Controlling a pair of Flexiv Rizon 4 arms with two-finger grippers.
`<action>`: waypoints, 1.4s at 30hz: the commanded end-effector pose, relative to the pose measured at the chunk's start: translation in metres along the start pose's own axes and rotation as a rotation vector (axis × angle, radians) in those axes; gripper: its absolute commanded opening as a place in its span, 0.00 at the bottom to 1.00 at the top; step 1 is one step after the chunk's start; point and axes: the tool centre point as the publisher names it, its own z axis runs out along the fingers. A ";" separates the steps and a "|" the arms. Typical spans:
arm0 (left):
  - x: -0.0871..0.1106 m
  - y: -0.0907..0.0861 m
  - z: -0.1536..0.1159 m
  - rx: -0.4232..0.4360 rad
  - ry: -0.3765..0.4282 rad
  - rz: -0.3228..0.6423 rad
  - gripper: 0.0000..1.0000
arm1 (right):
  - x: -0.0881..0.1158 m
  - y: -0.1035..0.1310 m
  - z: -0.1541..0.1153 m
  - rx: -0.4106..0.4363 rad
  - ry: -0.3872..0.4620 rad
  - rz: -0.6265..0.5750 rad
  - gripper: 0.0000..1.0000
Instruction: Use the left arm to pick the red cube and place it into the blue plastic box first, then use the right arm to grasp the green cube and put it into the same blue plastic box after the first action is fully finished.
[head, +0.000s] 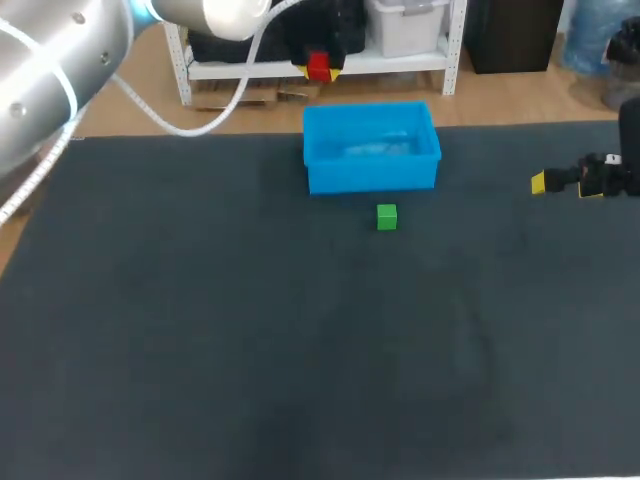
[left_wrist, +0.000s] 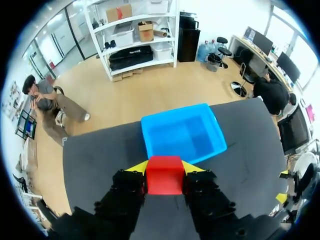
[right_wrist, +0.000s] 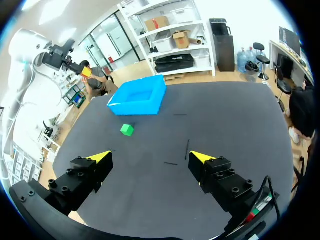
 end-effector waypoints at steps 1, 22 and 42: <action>-0.019 -0.006 0.004 -0.008 0.029 0.008 0.00 | 0.000 0.000 0.000 0.001 0.001 -0.001 1.00; -0.045 -0.008 0.027 -0.024 0.032 0.009 0.00 | 0.000 0.000 0.000 0.001 0.001 -0.001 1.00; -0.056 -0.011 0.056 -0.023 0.062 -0.007 0.00 | 0.000 0.000 0.000 0.001 0.001 -0.001 1.00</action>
